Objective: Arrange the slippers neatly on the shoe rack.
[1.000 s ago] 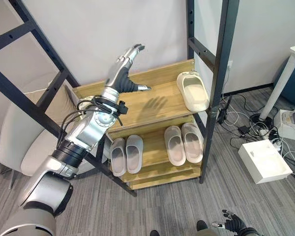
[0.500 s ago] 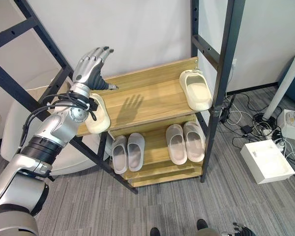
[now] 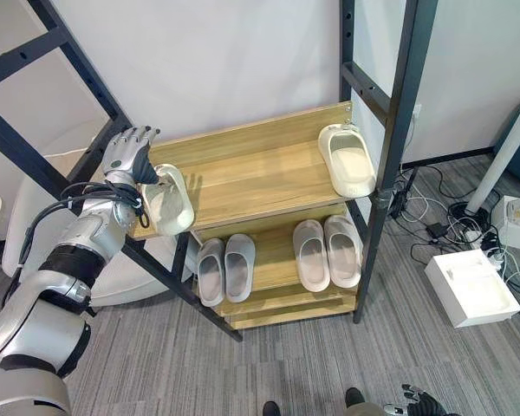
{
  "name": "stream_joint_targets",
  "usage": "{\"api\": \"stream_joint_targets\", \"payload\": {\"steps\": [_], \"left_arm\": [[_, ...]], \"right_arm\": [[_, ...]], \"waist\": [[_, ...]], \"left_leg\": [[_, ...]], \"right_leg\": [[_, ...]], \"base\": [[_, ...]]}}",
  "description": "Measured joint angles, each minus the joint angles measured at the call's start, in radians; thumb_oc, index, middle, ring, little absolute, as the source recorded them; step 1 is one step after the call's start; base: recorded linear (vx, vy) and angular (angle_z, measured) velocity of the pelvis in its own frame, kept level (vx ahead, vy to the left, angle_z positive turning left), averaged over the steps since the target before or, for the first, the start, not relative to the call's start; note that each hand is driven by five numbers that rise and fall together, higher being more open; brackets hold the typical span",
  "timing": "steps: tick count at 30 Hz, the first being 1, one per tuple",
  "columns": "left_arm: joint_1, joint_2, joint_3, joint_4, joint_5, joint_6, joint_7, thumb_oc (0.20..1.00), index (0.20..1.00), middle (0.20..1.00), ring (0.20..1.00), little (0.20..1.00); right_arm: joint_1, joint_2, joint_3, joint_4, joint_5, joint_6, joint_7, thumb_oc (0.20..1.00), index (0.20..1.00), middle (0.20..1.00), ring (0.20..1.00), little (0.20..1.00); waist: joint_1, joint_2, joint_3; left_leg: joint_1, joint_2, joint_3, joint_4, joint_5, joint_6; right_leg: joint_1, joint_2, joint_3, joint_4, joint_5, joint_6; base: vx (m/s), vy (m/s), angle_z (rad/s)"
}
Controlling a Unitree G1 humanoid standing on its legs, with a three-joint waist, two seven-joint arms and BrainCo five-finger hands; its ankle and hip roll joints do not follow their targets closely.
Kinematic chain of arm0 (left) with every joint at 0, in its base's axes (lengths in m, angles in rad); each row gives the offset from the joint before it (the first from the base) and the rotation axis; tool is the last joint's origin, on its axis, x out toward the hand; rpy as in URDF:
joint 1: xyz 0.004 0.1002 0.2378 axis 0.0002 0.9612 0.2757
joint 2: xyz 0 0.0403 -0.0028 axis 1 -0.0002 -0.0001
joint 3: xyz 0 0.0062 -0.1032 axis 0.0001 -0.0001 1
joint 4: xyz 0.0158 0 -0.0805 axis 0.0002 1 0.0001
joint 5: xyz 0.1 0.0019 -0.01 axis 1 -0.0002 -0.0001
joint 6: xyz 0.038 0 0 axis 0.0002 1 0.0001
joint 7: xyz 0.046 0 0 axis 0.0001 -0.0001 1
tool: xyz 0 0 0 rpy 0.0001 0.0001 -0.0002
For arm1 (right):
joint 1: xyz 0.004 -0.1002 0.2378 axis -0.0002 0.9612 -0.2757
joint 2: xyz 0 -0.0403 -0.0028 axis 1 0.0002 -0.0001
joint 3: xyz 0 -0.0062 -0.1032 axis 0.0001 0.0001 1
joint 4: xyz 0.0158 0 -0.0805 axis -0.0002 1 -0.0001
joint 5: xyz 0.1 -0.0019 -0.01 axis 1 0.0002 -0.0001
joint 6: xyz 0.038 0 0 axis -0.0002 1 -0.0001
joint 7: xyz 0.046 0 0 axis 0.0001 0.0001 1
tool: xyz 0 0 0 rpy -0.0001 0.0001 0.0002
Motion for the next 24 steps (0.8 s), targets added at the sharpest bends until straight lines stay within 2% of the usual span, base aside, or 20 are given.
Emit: {"api": "stream_joint_targets", "payload": {"steps": [3,11,16,17,18,24], "left_arm": [[-0.016,-0.005,-0.025,0.043,0.000,0.006,0.000,1.000,1.000,1.000,1.000,1.000],[-0.045,-0.132,-0.021,0.250,-0.012,0.030,-0.008,1.000,1.000,1.000,1.000,1.000],[-0.084,-0.164,-0.007,0.349,-0.053,0.046,0.010,1.000,1.000,1.000,1.000,1.000],[-0.087,-0.172,0.006,0.364,-0.054,0.047,0.013,0.338,0.338,0.338,0.338,0.338],[-0.088,-0.179,0.018,0.375,-0.069,0.053,0.013,0.200,0.200,0.200,0.200,0.200],[-0.102,-0.191,0.056,0.378,-0.132,0.061,0.062,0.200,0.200,0.200,0.200,0.200]], "right_arm": [[0.005,0.000,0.000,0.000,0.000,0.000,0.000,1.000,1.000,1.000,1.000,1.000],[0.021,-0.004,0.001,-0.032,0.002,-0.001,0.000,1.000,1.000,1.000,1.000,1.000],[0.019,-0.006,0.002,-0.030,0.003,-0.003,-0.003,1.000,1.000,1.000,1.000,1.000],[0.017,-0.006,0.003,-0.025,0.009,-0.003,-0.005,1.000,1.000,1.000,1.000,1.000],[0.015,-0.006,0.003,-0.025,0.019,-0.002,-0.011,1.000,1.000,1.000,1.000,1.000],[0.016,-0.006,0.003,-0.031,0.019,-0.002,-0.019,1.000,1.000,1.000,1.000,1.000]], "waist": [[-0.001,-0.001,0.000],[-0.007,-0.004,0.005],[-0.021,-0.002,0.003],[-0.023,-0.001,0.003],[-0.027,0.000,0.002],[-0.038,0.002,0.001]], "left_leg": [[-0.001,-0.001,0.002,-0.001,-0.004,-0.005],[-0.013,-0.001,0.011,-0.001,-0.005,-0.006],[-0.021,-0.001,0.028,-0.001,-0.009,-0.007],[-0.020,0.000,0.031,-0.001,-0.009,-0.007],[-0.019,0.000,0.038,-0.001,-0.012,-0.005],[-0.019,0.000,0.063,-0.001,-0.016,-0.001]], "right_leg": [[-0.002,0.000,0.002,0.005,0.000,0.000],[-0.020,0.000,0.017,0.005,0.003,-0.003],[-0.037,-0.002,0.030,0.005,0.000,-0.013],[-0.039,-0.001,0.036,0.005,0.000,-0.012],[-0.043,-0.001,0.044,0.005,0.002,-0.012],[-0.054,-0.003,0.071,0.005,0.008,-0.008]], "base": [[0.00,0.000,0.00],[0.00,0.004,-0.04],[0.00,0.012,-0.07],[0.01,0.012,-0.15],[0.02,0.015,-0.15],[0.02,0.012,-0.13]]}}
